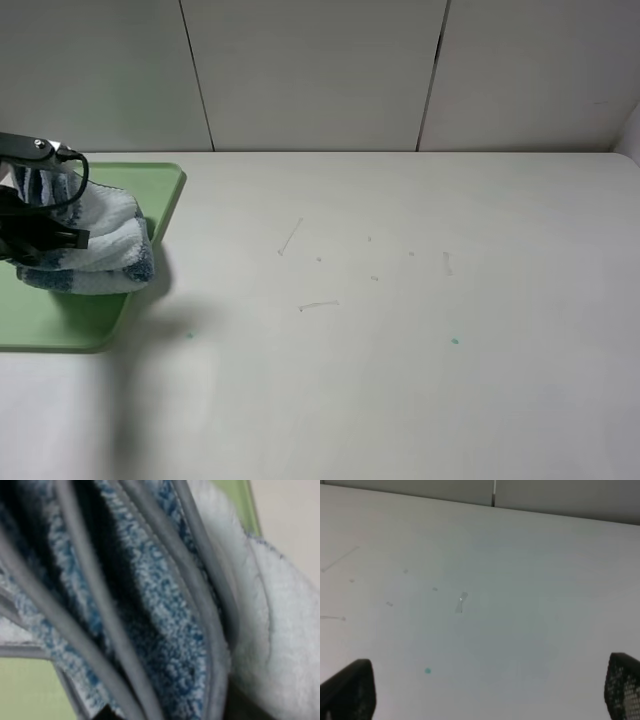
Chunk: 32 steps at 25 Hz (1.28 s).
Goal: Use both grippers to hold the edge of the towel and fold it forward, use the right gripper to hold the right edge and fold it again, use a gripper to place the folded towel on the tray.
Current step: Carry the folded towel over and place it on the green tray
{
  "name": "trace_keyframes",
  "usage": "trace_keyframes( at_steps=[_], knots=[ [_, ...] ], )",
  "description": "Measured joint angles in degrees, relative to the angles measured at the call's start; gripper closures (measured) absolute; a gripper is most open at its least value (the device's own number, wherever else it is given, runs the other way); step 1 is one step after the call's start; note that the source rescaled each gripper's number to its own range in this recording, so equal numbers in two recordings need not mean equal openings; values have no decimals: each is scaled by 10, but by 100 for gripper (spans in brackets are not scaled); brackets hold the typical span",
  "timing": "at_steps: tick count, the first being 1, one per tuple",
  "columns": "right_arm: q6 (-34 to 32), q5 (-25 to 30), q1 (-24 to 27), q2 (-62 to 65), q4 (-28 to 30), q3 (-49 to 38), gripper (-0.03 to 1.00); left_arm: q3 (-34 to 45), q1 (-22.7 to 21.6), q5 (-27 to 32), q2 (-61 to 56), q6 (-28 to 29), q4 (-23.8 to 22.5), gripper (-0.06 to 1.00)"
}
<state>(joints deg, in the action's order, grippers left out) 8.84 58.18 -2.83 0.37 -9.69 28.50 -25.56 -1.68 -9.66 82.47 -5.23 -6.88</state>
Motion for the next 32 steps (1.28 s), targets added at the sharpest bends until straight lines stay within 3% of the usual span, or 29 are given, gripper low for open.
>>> trace_keyframes(
  at_steps=[7, 18, 21, 29, 32],
  knots=[
    [0, 0, 0, 0, 0, 0, -3, 25, -20, -1, 0, -2, -37, 77],
    [0, 0, 0, 0, 0, 0, -3, 26, -22, 56, 0, -3, -41, 77],
    [0, 0, 0, 0, 0, 0, -3, 26, -22, 66, 0, -3, -41, 67],
    [0, -1, 0, 0, 0, 0, -3, 26, -28, 70, 0, -2, -41, 21],
    [0, -1, 0, 0, 0, 0, -3, 26, -42, 73, 0, -1, -41, 11]
  ],
)
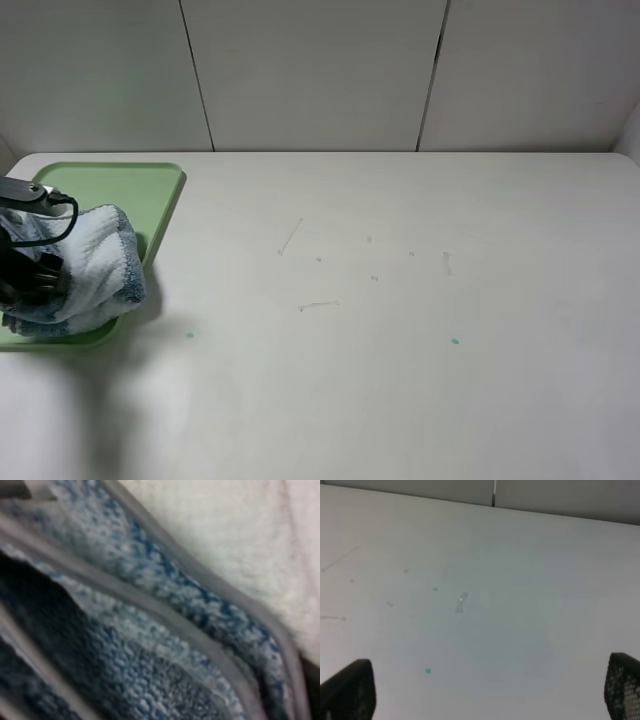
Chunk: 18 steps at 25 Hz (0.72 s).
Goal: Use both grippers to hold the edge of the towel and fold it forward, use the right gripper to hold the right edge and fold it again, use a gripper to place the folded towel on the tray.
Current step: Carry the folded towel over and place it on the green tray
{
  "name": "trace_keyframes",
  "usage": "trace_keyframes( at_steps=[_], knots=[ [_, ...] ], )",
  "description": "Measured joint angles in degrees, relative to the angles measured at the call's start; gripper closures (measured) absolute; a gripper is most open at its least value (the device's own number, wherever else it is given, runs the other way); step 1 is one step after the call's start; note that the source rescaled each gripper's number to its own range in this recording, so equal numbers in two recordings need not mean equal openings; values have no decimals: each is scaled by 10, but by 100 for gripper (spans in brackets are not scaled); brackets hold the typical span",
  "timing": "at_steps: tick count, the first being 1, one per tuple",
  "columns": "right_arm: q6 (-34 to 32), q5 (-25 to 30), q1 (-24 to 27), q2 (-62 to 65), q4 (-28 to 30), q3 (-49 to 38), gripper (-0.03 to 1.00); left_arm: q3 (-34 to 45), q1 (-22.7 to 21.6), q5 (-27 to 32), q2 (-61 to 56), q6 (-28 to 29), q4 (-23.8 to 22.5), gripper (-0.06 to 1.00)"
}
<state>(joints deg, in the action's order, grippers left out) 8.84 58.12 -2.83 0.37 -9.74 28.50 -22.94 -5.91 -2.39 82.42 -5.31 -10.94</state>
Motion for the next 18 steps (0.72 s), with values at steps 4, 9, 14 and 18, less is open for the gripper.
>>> trace_keyframes(
  at_steps=[4, 9, 14, 18],
  knots=[
    [0, 0, 0, 0, 0, 0, -3, 0, -8, 2, 0, 13, 0, 6],
    [0, 0, 0, 0, 0, 0, -3, 0, -8, 3, 0, 26, 0, 5],
    [0, 0, 0, 0, 0, 0, -3, -5, -22, 7, -16, 31, 0, 5],
    [0, 0, 0, 0, 0, 0, -3, -20, -28, 24, -57, 32, 0, -1]
  ],
)
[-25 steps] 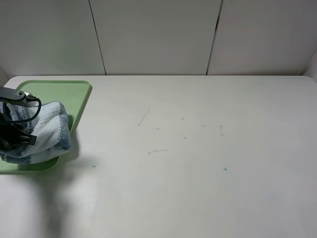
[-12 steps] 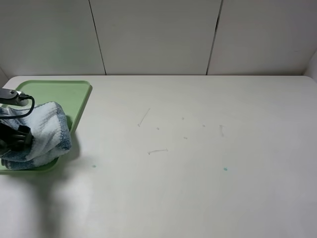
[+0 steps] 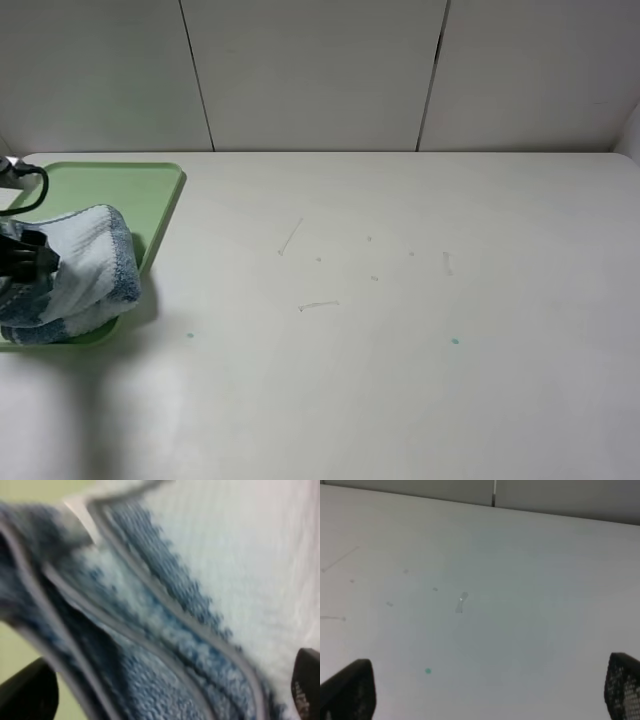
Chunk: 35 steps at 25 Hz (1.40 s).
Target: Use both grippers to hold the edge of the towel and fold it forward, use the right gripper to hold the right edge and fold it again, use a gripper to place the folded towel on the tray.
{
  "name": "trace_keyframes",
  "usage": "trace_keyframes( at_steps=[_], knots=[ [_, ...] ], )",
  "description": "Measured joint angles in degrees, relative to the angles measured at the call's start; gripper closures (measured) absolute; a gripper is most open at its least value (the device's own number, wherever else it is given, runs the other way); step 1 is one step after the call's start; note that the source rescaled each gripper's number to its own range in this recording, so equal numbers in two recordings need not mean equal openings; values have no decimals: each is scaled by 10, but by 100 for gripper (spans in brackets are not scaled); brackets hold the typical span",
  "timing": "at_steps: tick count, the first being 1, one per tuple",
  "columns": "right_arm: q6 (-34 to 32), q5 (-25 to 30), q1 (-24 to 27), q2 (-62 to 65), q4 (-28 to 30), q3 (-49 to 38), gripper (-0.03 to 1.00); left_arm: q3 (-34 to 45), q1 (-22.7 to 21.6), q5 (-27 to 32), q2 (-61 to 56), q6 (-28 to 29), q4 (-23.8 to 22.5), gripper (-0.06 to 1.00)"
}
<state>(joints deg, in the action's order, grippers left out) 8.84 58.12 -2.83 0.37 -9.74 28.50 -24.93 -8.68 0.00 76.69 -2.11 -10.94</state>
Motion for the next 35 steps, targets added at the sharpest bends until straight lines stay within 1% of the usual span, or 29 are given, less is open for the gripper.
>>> trace_keyframes(
  at_steps=[4, 7, 11, 16, 21, 24, 27, 35],
  knots=[
    [0, 1, 0, 0, 0, 0, -3, -30, 0, 53, -36, 0, 0, -5],
    [0, 1, 0, 0, 0, 0, -3, -59, 0, 123, -51, 9, 0, -5],
    [0, 1, 0, 0, 0, 0, -3, -96, 0, 202, -69, 24, 0, -5],
    [0, 1, 0, 0, 0, 0, -3, -139, -1, 282, -106, 28, 17, -5],
    [0, 1, 0, 0, 0, 0, -3, -171, -1, 359, -148, 21, 47, -5],
    [0, 1, 0, 0, 0, 0, -3, -176, -1, 392, -176, 6, 51, -5],
    [0, 0, 0, 0, -1, 0, -3, -177, -1, 417, -211, 3, 56, -5],
    [0, 0, 0, 0, -1, 0, -3, -177, -1, 480, -345, -11, 71, -5]
  ],
)
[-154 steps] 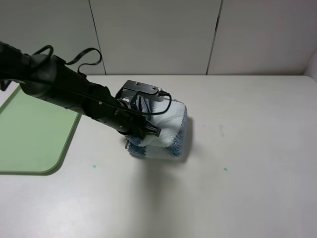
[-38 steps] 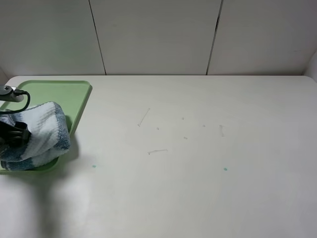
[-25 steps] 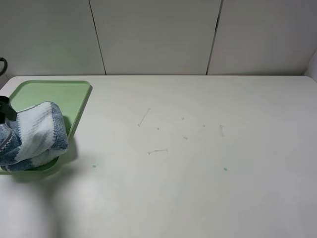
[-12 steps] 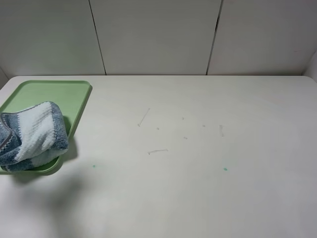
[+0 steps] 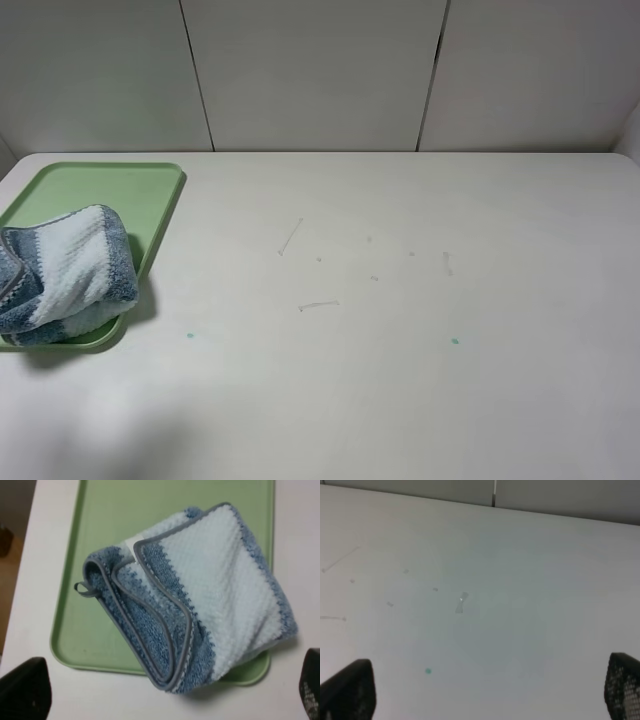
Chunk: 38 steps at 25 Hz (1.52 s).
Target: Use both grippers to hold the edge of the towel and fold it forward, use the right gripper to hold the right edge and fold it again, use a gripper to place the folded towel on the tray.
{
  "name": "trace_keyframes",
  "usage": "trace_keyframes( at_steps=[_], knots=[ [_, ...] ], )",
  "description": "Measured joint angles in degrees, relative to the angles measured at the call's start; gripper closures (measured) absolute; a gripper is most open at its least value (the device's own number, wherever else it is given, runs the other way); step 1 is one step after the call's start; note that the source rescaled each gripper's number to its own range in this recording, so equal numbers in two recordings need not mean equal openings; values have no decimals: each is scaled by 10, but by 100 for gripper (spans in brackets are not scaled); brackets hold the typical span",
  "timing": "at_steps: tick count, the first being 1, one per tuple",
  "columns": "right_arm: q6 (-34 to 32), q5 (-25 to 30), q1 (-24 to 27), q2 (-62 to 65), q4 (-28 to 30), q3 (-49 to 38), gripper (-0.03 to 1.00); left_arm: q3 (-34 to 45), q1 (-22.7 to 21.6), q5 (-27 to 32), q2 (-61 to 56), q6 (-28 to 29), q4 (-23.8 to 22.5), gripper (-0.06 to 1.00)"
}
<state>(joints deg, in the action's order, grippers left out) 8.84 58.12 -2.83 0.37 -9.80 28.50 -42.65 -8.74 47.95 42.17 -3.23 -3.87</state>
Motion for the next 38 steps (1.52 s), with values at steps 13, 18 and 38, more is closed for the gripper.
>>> trace_keyframes(
  at_steps=[13, 18, 38],
  knots=[
    [0, 0, 0, 0, -2, 0, -3, 1, 0, 121, -168, -9, 30, -6],
    [0, 1, 0, 0, -2, 0, -3, 36, 0, 133, -238, -15, 35, -6],
    [0, 1, 0, 0, -2, 0, -3, 139, 58, 130, -318, -60, 92, -6]
  ],
)
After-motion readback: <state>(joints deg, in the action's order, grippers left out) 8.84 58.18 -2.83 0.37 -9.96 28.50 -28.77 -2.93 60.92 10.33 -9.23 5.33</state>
